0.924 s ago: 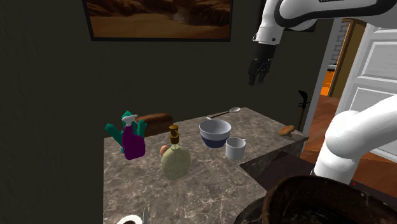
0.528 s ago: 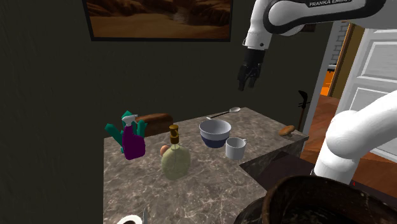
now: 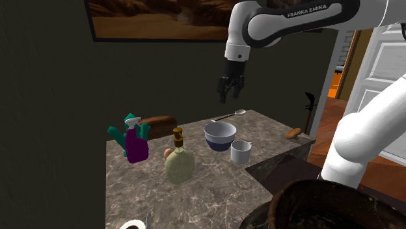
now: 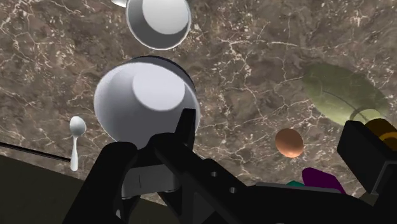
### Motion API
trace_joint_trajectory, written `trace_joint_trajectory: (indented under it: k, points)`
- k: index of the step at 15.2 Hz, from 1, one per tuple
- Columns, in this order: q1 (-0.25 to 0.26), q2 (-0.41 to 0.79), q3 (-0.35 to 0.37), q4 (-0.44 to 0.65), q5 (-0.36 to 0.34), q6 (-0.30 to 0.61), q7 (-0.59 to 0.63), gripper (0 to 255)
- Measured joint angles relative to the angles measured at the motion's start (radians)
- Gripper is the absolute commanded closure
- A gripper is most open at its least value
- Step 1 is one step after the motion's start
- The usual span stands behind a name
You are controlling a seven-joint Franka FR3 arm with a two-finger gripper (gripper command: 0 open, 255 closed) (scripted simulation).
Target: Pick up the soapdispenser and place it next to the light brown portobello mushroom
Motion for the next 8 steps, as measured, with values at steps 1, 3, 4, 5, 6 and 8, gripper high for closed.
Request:
trace_joint_trajectory:
  k: [1, 3, 4, 5, 6, 8]
  points:
    - [0.005, 0.022, 0.022, 0.006, 0.001, 0.016, 0.026, 0]
    - [0.009, 0.071, 0.056, 0.023, -0.005, 0.045, 0.064, 0]
    - [0.011, 0.108, 0.079, 0.041, -0.011, 0.063, 0.092, 0]
    - [0.01, 0.142, 0.096, 0.069, -0.02, 0.066, 0.114, 0]
    - [0.01, 0.183, 0.115, 0.091, -0.032, 0.083, 0.138, 0]
    - [0.013, 0.252, 0.148, 0.152, -0.057, 0.085, 0.187, 0]
